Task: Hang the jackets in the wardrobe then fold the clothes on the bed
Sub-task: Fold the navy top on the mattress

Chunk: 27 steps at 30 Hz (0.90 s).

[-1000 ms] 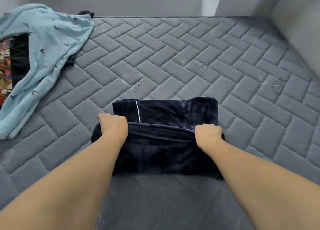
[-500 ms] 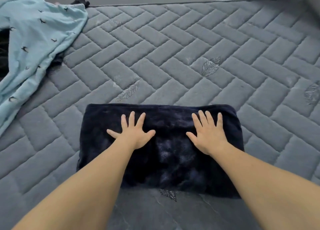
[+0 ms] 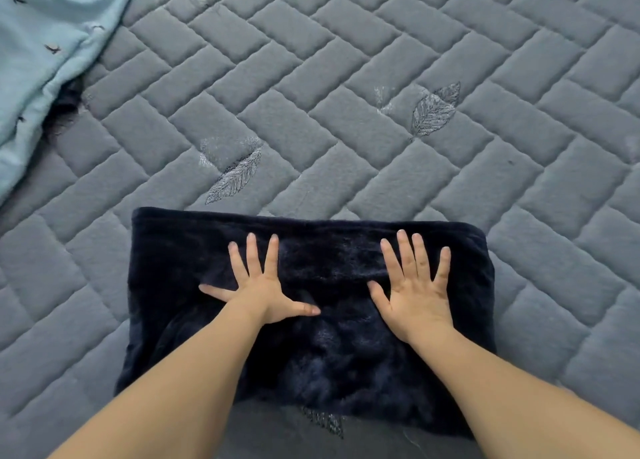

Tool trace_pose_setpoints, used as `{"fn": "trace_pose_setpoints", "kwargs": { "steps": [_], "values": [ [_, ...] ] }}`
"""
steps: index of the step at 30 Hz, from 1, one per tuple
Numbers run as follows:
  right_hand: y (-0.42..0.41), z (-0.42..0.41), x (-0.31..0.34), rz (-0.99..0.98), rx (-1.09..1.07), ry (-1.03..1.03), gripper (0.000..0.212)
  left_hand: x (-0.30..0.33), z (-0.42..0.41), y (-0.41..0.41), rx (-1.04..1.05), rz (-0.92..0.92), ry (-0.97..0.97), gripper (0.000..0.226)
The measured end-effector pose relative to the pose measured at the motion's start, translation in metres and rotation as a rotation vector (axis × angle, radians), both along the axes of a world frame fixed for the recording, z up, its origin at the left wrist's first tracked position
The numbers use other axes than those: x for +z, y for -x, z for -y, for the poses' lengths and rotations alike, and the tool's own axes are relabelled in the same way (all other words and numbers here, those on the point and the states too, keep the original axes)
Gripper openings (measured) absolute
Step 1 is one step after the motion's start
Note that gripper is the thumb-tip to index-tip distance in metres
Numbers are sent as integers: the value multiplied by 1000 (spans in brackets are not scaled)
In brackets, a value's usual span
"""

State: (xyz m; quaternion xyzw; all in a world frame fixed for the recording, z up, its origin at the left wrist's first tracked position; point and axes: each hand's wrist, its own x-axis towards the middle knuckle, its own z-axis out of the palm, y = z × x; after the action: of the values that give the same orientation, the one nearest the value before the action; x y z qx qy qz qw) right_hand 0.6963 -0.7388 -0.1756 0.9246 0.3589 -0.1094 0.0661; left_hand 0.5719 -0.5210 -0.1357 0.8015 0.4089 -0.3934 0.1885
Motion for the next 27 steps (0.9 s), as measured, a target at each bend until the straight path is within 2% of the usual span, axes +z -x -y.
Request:
{"fn": "trace_pose_setpoints", "kwargs": {
  "steps": [7,10,13,15,16,17,19,22,23,25,27],
  "values": [
    [0,1,-1,47,5,39,75,-8,-1,4,-35,64,-17,152],
    [2,-1,9,37,-5,80,76,-7,2,23,-82,260,-22,144],
    [5,-15,23,-16,-62,118,81,-6,-3,78,-322,493,-35,129],
    [16,-46,35,-90,-50,58,86,-4,-17,132,-536,520,-96,122],
    [24,-66,41,-137,-4,28,89,-3,-29,159,-572,516,-124,118],
    [33,-89,47,-183,55,3,90,-1,-42,184,-533,508,-140,115],
    [53,-142,56,-298,137,-32,90,5,-64,226,-288,464,-180,113],
    [78,-224,70,-528,124,-53,97,12,-88,249,434,404,-87,113],
    [84,-247,74,-578,112,-45,99,14,-93,247,633,421,-46,103],
    [92,-284,79,-602,109,23,96,19,-100,236,796,480,48,74],
    [99,-307,81,-585,74,114,81,20,-96,222,983,660,345,40]
  ]
}}
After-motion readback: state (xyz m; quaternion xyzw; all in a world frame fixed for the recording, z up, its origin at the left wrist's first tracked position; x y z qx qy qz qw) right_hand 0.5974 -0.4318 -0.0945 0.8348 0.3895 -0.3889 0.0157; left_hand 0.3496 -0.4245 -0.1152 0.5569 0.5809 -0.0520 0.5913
